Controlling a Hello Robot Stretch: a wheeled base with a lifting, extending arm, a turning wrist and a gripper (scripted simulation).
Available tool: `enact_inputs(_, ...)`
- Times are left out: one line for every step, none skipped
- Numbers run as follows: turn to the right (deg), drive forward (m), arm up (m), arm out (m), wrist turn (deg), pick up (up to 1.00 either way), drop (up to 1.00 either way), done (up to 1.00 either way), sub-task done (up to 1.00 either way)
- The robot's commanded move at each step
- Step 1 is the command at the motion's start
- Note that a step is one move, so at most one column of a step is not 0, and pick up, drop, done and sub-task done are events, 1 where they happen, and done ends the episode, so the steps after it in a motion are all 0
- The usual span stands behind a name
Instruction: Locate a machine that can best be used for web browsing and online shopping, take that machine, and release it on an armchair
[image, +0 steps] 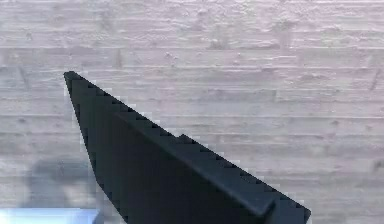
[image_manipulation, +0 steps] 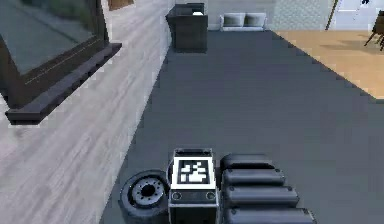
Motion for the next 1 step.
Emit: enact_inputs(-45.0, 0.00, 0.00, 0.00, 0.0, 0.00, 0.00, 0.00, 0.00)
